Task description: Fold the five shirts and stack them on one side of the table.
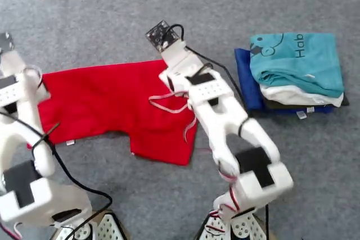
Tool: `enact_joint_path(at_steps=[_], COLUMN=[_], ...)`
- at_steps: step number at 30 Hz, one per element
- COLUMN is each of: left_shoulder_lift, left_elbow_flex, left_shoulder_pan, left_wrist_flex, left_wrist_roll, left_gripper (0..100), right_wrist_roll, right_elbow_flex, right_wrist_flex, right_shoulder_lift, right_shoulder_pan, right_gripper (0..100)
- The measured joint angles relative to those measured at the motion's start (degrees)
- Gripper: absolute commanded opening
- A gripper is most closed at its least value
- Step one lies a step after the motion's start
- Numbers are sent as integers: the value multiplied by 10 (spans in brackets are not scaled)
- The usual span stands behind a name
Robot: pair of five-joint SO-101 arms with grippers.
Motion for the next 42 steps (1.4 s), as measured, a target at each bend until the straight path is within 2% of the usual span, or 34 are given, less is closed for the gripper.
enact_joint_path(at_steps=[6,11,18,28,32,36,42], left_shoulder_lift=[152,302,323,324,313,273,174], left_elbow_flex=[-110,-220,-258,-258,-250,-209,-76], left_shoulder_pan=[8,-1,-11,-9,4,16,12], left_wrist_flex=[-33,-29,-24,-30,-25,-32,-126], left_wrist_roll=[20,22,61,61,61,63,134], left_gripper=[29,28,28,28,28,28,28], right_wrist_roll=[0,0,5,87,137,157,249], right_elbow_flex=[-174,-347,-542,-748,-792,-783,-561], right_wrist_flex=[24,121,291,580,724,765,760], right_shoulder_lift=[186,313,368,367,349,273,87], right_shoulder_pan=[29,55,73,76,47,41,-11], right_gripper=[15,15,15,15,15,15,21])
